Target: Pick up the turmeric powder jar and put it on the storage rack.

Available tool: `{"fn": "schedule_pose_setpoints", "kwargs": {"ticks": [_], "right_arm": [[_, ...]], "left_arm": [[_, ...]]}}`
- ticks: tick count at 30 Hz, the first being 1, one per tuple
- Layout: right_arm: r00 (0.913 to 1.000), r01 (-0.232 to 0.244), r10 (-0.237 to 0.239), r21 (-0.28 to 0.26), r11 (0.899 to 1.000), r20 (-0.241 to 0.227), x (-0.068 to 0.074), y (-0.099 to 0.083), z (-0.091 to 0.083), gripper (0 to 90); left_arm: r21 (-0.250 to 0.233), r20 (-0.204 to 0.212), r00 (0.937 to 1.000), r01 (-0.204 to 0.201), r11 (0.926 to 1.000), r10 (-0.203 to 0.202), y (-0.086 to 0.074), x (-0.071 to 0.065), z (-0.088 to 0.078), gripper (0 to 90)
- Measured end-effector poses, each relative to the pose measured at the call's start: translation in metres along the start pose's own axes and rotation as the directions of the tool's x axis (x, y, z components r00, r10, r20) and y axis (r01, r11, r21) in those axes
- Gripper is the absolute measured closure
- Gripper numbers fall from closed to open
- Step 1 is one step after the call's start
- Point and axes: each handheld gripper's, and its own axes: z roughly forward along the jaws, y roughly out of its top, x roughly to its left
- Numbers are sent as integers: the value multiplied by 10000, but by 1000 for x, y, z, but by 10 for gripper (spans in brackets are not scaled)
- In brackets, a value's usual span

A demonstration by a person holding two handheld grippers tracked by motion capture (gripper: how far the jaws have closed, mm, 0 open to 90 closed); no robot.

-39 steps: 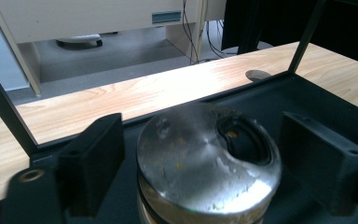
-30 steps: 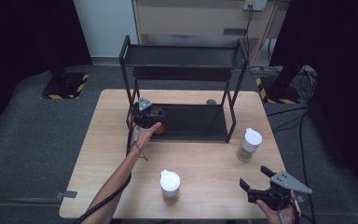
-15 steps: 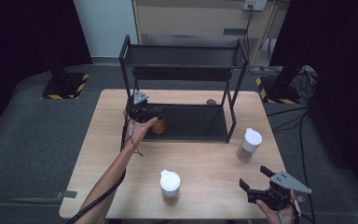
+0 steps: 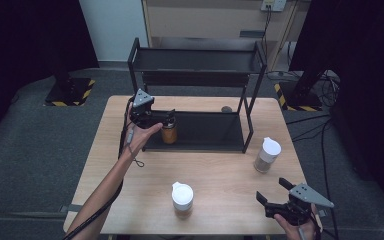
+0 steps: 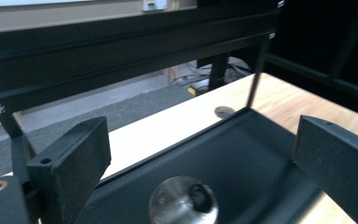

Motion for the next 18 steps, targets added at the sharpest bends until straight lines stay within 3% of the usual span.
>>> {"fn": "schedule_pose_setpoints", "kwargs": {"ticks": [11,18], "right_arm": [[10000,43,-43,20,10000,-9,1,0,1,18],[10000,78,-78,29,10000,-20,1,1,1,18]], "left_arm": [[-298,1131,9933,-185,9994,218,4,4,-37,34],[-456,1867,9814,-375,9983,454,3,4,-62,36]]}}
